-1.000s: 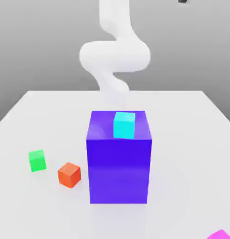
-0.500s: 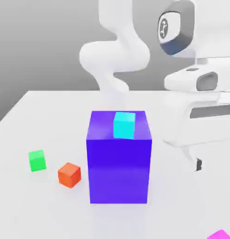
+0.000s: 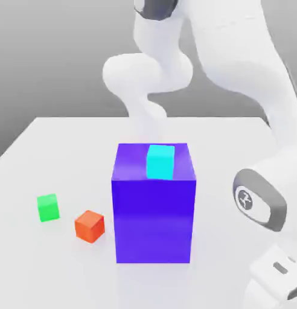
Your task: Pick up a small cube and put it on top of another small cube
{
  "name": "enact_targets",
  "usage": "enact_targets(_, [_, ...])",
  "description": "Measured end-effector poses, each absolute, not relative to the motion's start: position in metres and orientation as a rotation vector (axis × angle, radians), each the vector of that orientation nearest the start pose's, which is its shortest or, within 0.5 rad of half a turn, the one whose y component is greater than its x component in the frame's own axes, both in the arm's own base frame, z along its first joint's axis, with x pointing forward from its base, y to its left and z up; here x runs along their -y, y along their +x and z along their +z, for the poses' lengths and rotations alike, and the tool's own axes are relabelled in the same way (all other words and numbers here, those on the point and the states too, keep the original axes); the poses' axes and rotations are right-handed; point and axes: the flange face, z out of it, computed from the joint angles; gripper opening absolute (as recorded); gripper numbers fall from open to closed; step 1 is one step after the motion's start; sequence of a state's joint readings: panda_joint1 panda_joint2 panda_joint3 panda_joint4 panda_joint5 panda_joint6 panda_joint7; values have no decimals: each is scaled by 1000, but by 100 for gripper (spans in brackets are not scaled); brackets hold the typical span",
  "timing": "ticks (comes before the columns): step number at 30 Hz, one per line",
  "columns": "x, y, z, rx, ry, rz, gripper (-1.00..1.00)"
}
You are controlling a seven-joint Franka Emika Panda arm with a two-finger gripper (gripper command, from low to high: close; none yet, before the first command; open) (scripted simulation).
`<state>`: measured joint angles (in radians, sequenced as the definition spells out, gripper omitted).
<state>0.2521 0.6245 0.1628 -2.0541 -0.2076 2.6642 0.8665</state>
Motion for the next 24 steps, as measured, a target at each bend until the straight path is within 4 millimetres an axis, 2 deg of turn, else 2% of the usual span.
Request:
enact_targets(4, [-243,532,127,-465,-3106,0,-100])
enact_targets(5, [-243,532,133,-465,-3106,0,-100])
enact_targets(8, [-243,532,171,-465,-3106,1,-100])
enact_targets(9, [-236,533,185,-484,-3107,-2,-100])
enact_targets(13, [-136,539,205,-801,-3092,-45,-100])
enact_targets(17, [-36,523,221,-1147,-3022,-74,-100])
enact_targets(21, [66,481,235,-1531,-2873,-88,-100])
enact_targets(23, [121,448,242,-1758,-2745,-87,-100])
enact_targets(24, [166,420,245,-1933,-2625,-81,-100])
